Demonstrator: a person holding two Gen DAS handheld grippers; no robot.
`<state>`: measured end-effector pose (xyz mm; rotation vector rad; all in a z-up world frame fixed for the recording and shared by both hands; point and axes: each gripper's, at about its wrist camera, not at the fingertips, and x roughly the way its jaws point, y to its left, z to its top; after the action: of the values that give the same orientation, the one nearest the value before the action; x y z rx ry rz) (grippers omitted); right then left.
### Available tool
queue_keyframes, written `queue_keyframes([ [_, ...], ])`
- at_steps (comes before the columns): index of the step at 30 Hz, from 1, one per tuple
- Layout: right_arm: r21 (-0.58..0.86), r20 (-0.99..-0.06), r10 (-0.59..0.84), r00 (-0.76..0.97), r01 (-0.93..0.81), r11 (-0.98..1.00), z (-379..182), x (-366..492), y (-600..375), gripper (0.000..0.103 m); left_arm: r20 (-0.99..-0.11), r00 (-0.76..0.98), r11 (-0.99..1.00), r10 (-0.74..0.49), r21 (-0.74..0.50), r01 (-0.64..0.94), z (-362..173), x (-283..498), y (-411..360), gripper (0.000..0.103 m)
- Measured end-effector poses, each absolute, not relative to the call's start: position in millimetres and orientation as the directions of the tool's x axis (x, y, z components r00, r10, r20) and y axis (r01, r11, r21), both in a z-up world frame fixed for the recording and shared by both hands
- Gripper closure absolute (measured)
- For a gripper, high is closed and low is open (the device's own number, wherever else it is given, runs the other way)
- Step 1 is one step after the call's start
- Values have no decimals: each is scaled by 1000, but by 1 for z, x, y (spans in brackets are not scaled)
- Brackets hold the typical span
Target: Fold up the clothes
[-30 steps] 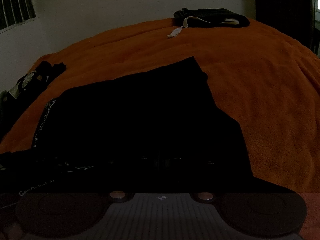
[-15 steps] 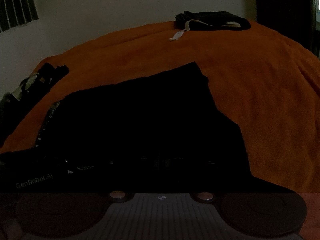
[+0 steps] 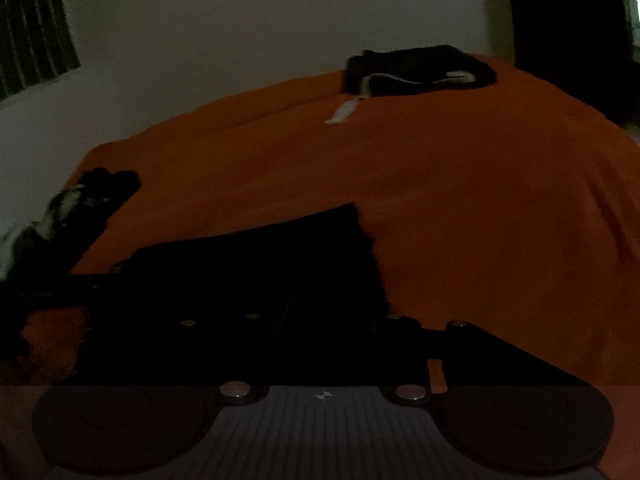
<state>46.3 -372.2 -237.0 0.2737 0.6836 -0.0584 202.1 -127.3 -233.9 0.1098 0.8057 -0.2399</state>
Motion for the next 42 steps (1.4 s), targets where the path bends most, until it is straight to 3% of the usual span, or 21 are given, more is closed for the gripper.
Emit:
queue_keyframes([
  [3, 276, -647, 46, 761, 178, 944, -243, 55, -398, 65, -774, 610, 968, -169, -12, 252, -244, 223, -120, 21],
  [5, 323, -663, 85, 743, 183, 929, -250, 65, -411, 36, -821, 534, 963, -203, -69, 261, -255, 234, -114, 21],
  [8, 345, -678, 137, 722, 148, 927, -260, 79, -416, 7, -861, 441, 944, -254, -122, 307, -272, 241, -112, 17],
  [11, 364, -690, 189, 699, 110, 925, -269, 93, -419, 4, -853, 464, 930, -238, -61, 363, -276, 240, -117, 9],
  [16, 365, -708, 203, 677, 103, 925, -286, 102, -415, 0, -847, 471, 928, -247, -67, 365, -278, 245, -111, 2],
  [21, 377, -705, 215, 675, 101, 921, -295, 102, -412, 0, -846, 442, 927, -297, -145, 345, -290, 243, -106, 0],
  [24, 385, -705, 243, 666, 72, 920, -295, 101, -413, 0, -844, 442, 915, -304, -130, 381, -293, 237, -114, 0],
  [30, 398, -701, 267, 662, 52, 916, -289, 97, -411, 22, -841, 450, 917, -300, -125, 378, -295, 236, -110, 0],
  [35, 420, -691, 273, 669, 64, 905, -284, 98, -406, 62, -843, 462, 924, -277, -100, 370, -294, 224, -116, 0],
  [39, 394, -682, 234, 693, 79, 916, -275, 90, -400, 84, -840, 465, 921, -280, -100, 375, -292, 225, -118, 0],
  [40, 401, -673, 237, 701, 76, 913, -272, 88, -400, 95, -840, 468, 925, -274, -98, 366, -290, 225, -115, 0],
  [42, 432, -645, 260, 719, 63, 900, -266, 81, -399, 96, -844, 474, 939, -251, -93, 332, -286, 226, -105, 0],
])
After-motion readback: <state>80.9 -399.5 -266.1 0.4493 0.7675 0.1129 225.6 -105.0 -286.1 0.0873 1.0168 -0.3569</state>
